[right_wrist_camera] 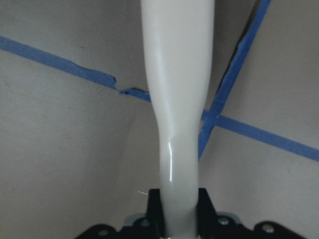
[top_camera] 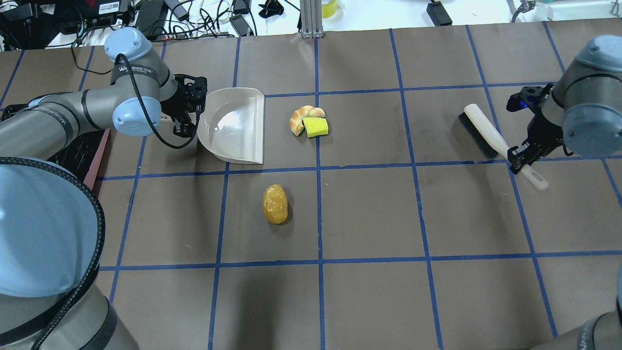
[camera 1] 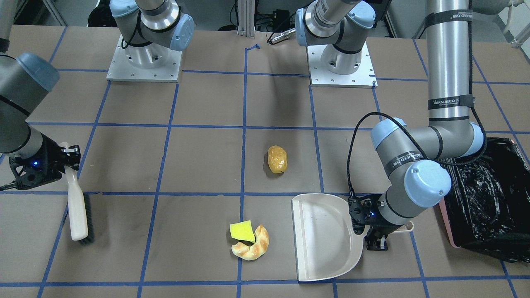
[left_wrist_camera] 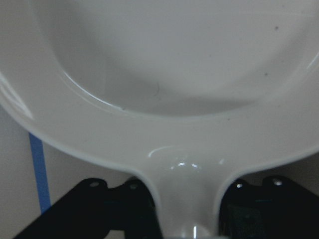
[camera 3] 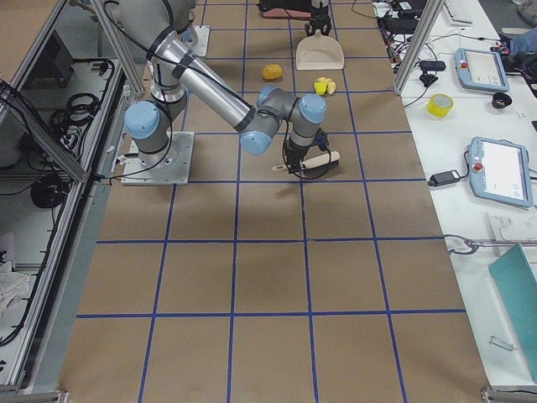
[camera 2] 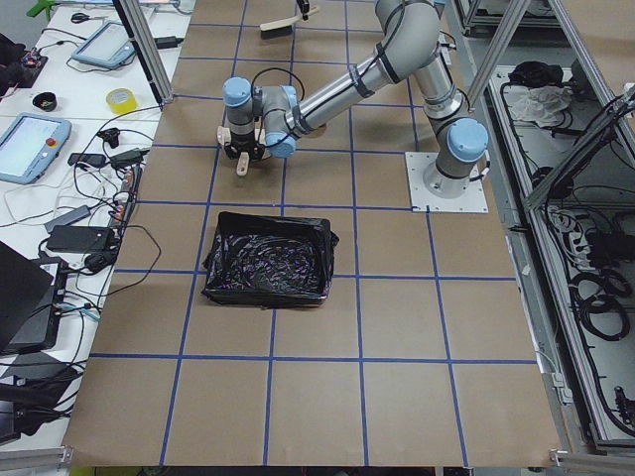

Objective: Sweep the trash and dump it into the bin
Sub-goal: 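Lift the white brush with the right gripper while the left holds the dustpan, then sweep the bread roll and yellow sponge into the dustpan with the right gripper's brush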

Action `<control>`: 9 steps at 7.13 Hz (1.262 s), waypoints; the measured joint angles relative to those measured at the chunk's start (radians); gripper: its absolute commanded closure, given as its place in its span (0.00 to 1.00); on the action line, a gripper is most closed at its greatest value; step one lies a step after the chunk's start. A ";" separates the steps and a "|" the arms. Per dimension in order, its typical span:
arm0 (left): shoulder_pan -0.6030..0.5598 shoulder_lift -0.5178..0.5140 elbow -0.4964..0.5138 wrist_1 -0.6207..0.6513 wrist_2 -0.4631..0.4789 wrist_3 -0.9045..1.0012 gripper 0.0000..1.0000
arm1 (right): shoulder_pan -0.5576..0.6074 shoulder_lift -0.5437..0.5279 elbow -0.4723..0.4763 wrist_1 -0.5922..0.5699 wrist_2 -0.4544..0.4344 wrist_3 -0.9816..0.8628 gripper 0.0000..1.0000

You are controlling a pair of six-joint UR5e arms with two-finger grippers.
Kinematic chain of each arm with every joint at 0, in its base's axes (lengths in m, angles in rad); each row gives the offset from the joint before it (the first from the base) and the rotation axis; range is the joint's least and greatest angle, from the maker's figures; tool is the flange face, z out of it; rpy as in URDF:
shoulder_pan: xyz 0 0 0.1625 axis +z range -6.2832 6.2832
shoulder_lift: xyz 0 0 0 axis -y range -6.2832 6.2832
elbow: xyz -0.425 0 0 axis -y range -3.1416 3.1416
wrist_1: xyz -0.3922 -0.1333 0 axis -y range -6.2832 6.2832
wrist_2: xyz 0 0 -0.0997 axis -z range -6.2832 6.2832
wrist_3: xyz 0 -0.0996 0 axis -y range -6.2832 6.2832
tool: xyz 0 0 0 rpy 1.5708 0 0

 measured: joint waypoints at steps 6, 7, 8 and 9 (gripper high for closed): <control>-0.011 -0.008 0.006 -0.001 0.011 0.000 1.00 | 0.281 -0.016 -0.061 0.060 0.147 0.537 1.00; -0.011 -0.008 0.006 -0.001 0.011 0.000 1.00 | 0.361 0.006 -0.090 0.055 0.152 0.639 1.00; -0.011 -0.009 0.006 -0.001 0.010 0.000 1.00 | 0.435 0.042 -0.130 0.053 0.152 0.722 1.00; -0.010 -0.008 0.006 -0.001 0.011 0.000 1.00 | 0.499 0.083 -0.172 0.049 0.153 0.793 1.00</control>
